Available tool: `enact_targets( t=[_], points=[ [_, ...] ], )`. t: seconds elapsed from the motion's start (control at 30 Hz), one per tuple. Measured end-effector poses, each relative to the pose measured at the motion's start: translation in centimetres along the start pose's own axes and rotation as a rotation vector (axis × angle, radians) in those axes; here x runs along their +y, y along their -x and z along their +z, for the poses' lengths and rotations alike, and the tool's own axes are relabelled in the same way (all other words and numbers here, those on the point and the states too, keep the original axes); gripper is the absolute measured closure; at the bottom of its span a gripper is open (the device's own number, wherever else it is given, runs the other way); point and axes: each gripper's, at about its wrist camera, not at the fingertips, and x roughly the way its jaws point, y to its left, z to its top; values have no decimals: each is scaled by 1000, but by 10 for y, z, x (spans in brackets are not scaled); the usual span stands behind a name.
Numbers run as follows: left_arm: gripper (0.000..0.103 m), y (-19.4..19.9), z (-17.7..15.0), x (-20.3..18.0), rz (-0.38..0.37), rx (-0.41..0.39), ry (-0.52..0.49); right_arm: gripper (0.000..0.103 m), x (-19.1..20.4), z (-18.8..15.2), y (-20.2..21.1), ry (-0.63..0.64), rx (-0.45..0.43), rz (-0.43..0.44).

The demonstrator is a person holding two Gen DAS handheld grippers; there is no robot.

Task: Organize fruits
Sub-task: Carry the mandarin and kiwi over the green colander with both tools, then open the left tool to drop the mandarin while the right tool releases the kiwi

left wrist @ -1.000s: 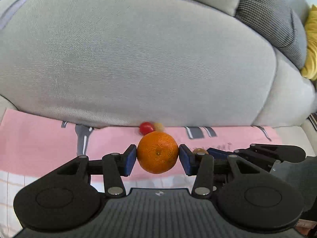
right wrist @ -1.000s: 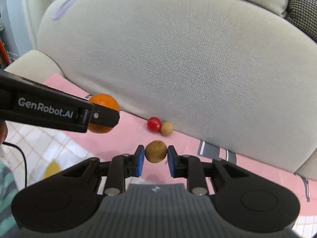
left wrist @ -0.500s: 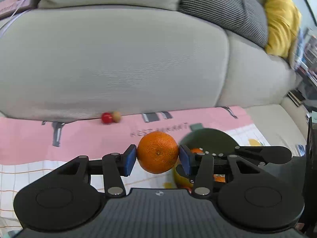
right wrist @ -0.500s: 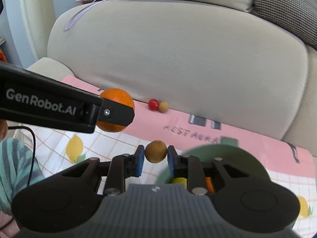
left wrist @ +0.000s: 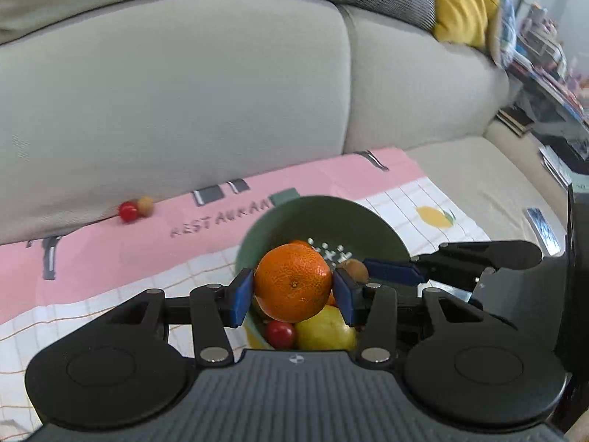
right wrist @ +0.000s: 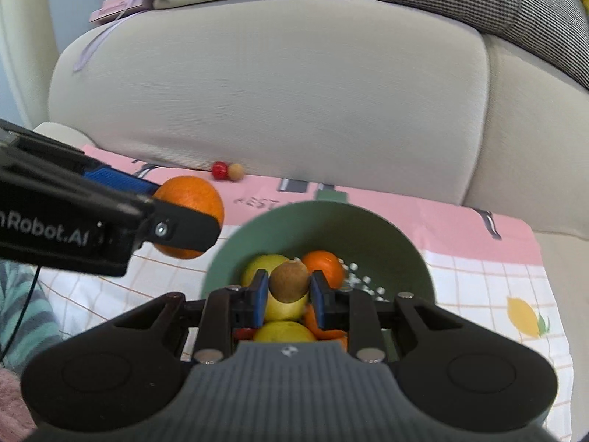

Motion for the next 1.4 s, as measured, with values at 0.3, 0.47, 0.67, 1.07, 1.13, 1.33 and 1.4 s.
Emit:
enact_targets(
  t=[0.3,0.47,0.67,1.07,1.13,1.33,1.4],
  points=[
    [50,-39,-1,-12,-22,106,-42,82,-27,-16,-16,-50,42,-13],
    [50,-55,-2,-12,-20,158,-44,82,-31,-20,-29,-47,58,-13],
    [50,-70,-7,-9,-20,213,-32,82,-33,-25,-39,-36,87,3],
    [50,-89,-12,-8,-36,282,3,81,-34,-36,-48,-31,150,13],
    [50,-92,-15,-8,-36,296,9,81,-33,-37,-49,-26,156,12],
    [50,-93,-15,-2,-38,298,42,81,-33,-36,-49,-24,161,11],
    [50,-93,-15,-3,-34,300,38,80,-32,-35,-49,-19,162,7]
  ],
)
